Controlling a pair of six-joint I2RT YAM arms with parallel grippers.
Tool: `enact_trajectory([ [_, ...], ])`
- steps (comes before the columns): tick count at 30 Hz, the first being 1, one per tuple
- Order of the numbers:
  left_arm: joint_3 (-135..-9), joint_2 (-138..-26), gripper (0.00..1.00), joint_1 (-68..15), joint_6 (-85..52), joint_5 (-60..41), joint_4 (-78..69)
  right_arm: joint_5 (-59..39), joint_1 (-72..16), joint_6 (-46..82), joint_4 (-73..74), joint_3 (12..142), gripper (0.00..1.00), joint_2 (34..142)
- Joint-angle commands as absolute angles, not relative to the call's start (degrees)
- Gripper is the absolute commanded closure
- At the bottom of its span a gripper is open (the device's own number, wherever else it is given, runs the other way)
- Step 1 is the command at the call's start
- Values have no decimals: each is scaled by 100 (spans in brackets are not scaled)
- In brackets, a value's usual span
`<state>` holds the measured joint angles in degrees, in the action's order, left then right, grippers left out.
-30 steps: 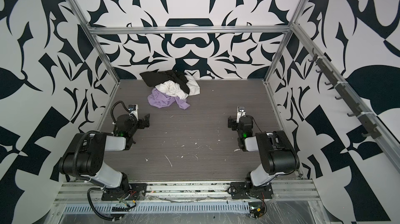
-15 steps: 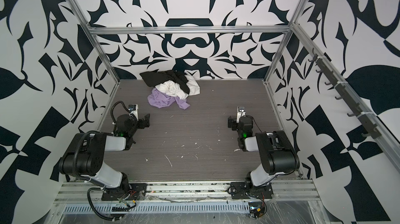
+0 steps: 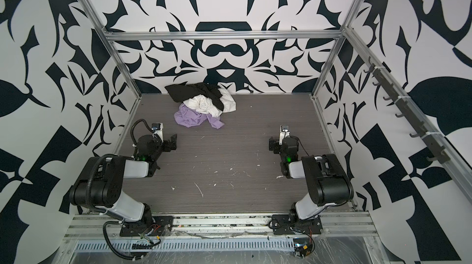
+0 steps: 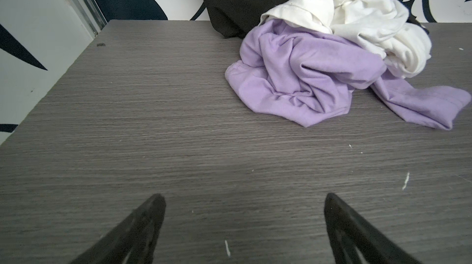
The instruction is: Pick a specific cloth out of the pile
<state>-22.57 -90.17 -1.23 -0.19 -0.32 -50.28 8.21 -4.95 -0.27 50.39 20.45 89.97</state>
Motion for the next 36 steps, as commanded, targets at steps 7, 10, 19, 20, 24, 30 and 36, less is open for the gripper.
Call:
enact_trajectory([
  [7,-2154,-8934,0,-101,-26,-106,-5194,1263,-480,99,5241,2013,0,8891],
  [10,-2136,-8922,1,-149,-52,36,-5234,1444,-514,135,5284,1987,0,8864],
  [19,-2839,-7460,1,-351,-308,933,-3009,1758,-697,82,3751,2348,0,7573],
  [20,-2907,-7353,1,-344,-400,956,-2868,1810,-740,98,3677,2396,0,7465],
  [24,-3335,-6998,0,-358,-1012,1034,-2034,1786,-880,694,2980,2840,0,7176],
  [30,-4193,-7222,1,-357,-1844,734,-862,1741,-1403,1476,2076,3589,0,7467],
  [36,-4943,-7766,1,-357,-2141,56,-102,1995,-2241,1776,2007,4043,0,7884],
])
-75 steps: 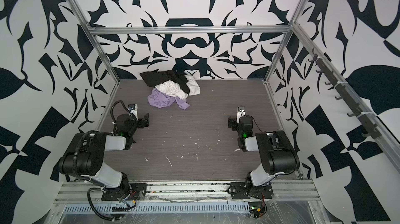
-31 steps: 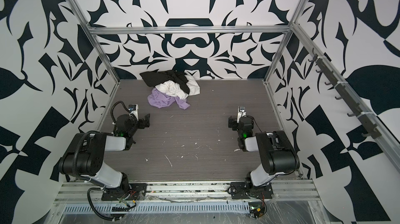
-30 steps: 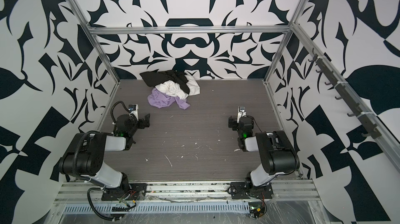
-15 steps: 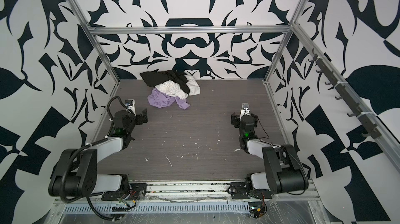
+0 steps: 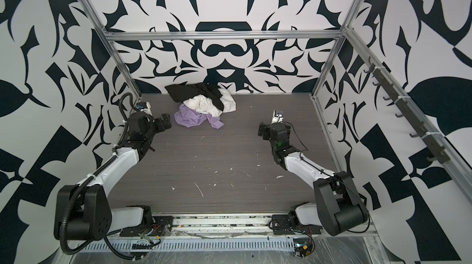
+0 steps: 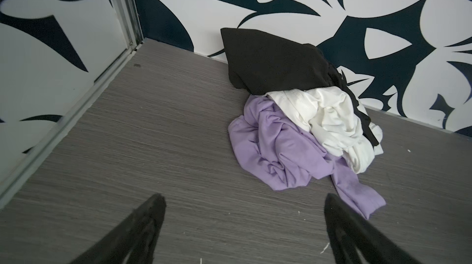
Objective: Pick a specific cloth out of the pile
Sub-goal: 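Reach both grippers toward the clothes pile, left toward the lavender shirt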
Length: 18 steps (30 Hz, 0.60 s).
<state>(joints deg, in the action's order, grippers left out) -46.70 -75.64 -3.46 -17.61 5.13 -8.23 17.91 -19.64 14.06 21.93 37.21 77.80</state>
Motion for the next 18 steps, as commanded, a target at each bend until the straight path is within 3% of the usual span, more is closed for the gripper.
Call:
enact_trajectory([
  [1,-5030,-7854,1,-358,-2170,-78,-36,1991,-2351,1804,2021,4101,0,7959],
  [6,-5414,-8350,1,-353,-2446,-568,232,1445,-2633,2077,1602,4573,0,8324],
  [18,-7052,-9858,12,-359,-2795,-1250,1117,381,-3016,2188,1443,5400,0,9358],
])
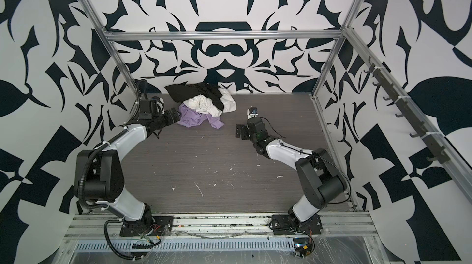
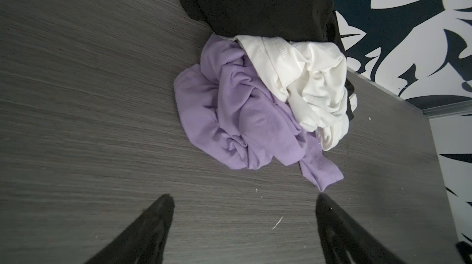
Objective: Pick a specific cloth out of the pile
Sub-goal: 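Reach both grippers toward the clothes pile, left toward the lavender shirt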
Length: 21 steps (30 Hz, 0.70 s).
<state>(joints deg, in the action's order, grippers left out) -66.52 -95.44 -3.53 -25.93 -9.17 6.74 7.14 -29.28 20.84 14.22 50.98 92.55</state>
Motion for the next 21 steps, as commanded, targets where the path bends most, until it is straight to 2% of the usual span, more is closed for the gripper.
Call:
enact_trajectory([
  [1,-7182,-9995,13,-360,-2795,-1320,1165,321,-3042,2200,1447,5454,0,9433],
  [7,-8013,-10782,14,-349,-2775,-1706,1385,-99,-3155,2281,1421,5719,0,9776],
  [9,-8260,-11011,19,-349,-2794,-1733,1494,-180,-3173,2303,1397,5778,0,9845],
  [21,-9249,-12069,19,-375,-2861,-1944,1767,-292,-3195,2340,1280,5774,0,9879],
])
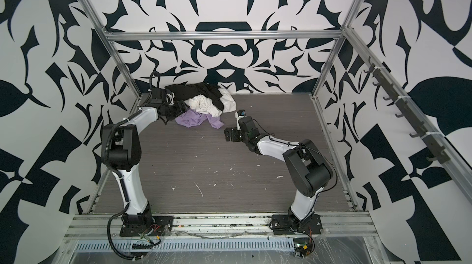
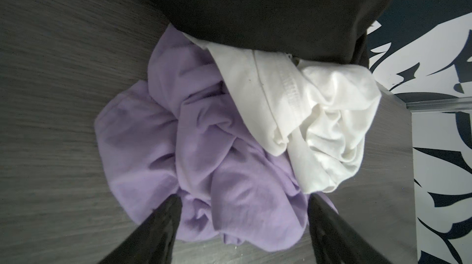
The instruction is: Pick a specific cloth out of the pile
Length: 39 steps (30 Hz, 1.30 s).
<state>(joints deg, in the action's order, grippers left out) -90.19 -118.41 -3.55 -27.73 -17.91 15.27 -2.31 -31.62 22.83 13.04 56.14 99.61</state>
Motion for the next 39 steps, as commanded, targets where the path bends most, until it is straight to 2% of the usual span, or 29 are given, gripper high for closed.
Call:
enact_trajectory([
  [1,-9297,-12131,20,-393,-2872,-1947,1800,-274,-3191,2303,1246,5774,0,9864],
  [14,-9450,-12568,25,-526,-2964,-2169,1915,404,-2963,1863,936,5310,0,9134],
  [24,-9206,-12413,64,-645,-2954,-2250,1880,238,-2927,2030,1010,5326,0,9172],
  [34,-9055,-12275,100,-739,-2953,-2253,1881,63,-2923,2242,1128,5291,0,9228],
  [39,-8868,-12023,100,-820,-2953,-2251,1877,-109,-2927,2416,1187,5395,1,9324],
])
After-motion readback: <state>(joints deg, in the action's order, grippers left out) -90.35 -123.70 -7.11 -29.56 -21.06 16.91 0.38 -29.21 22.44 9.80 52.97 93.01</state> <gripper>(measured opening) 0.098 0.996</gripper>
